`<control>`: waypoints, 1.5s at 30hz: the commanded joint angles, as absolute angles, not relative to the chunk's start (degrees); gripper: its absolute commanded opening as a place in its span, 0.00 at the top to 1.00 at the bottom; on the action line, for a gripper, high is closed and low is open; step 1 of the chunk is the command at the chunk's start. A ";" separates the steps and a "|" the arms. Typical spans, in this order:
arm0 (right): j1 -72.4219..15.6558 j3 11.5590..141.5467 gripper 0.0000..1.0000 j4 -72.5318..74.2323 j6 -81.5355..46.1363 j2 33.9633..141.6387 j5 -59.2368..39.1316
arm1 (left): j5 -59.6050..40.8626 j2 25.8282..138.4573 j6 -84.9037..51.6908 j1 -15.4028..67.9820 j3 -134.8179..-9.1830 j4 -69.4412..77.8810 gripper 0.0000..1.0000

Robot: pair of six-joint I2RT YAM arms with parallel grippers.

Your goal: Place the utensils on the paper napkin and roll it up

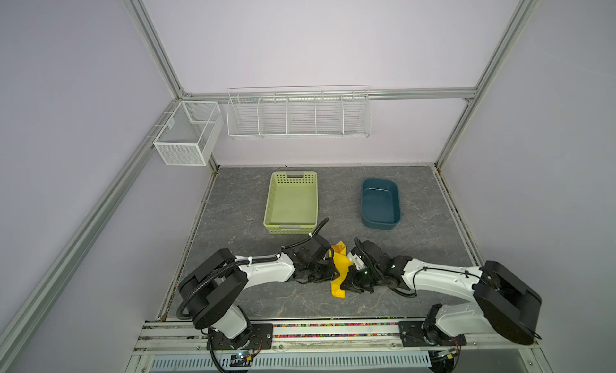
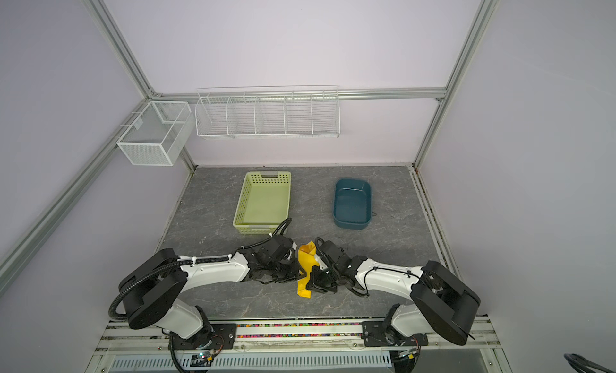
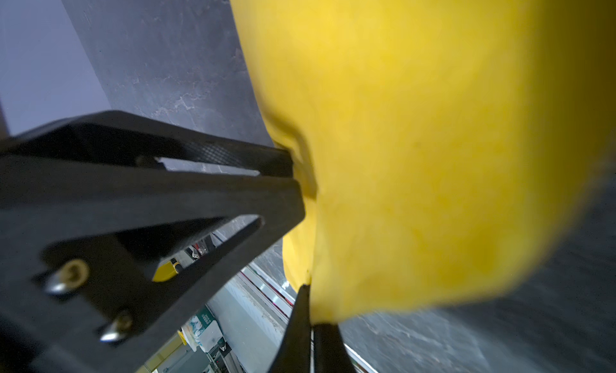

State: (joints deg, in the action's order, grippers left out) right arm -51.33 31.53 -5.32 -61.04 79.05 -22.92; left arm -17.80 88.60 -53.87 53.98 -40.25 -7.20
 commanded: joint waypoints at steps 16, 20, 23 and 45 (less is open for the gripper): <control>-52.92 29.26 0.94 -6.67 -55.37 82.10 -24.17 | -18.44 94.93 -41.17 48.92 -59.47 -21.78 0.76; -52.93 29.26 0.94 -7.29 -55.10 81.81 -23.72 | -21.41 99.96 -39.84 48.91 -63.62 -22.24 0.81; -52.95 29.25 0.94 -7.71 -55.06 81.28 -23.17 | -22.67 102.62 -39.73 49.02 -65.00 -21.52 0.84; -52.99 29.36 0.94 -10.31 -55.28 79.62 -22.33 | -21.95 111.25 -36.65 48.74 -67.65 -23.54 0.90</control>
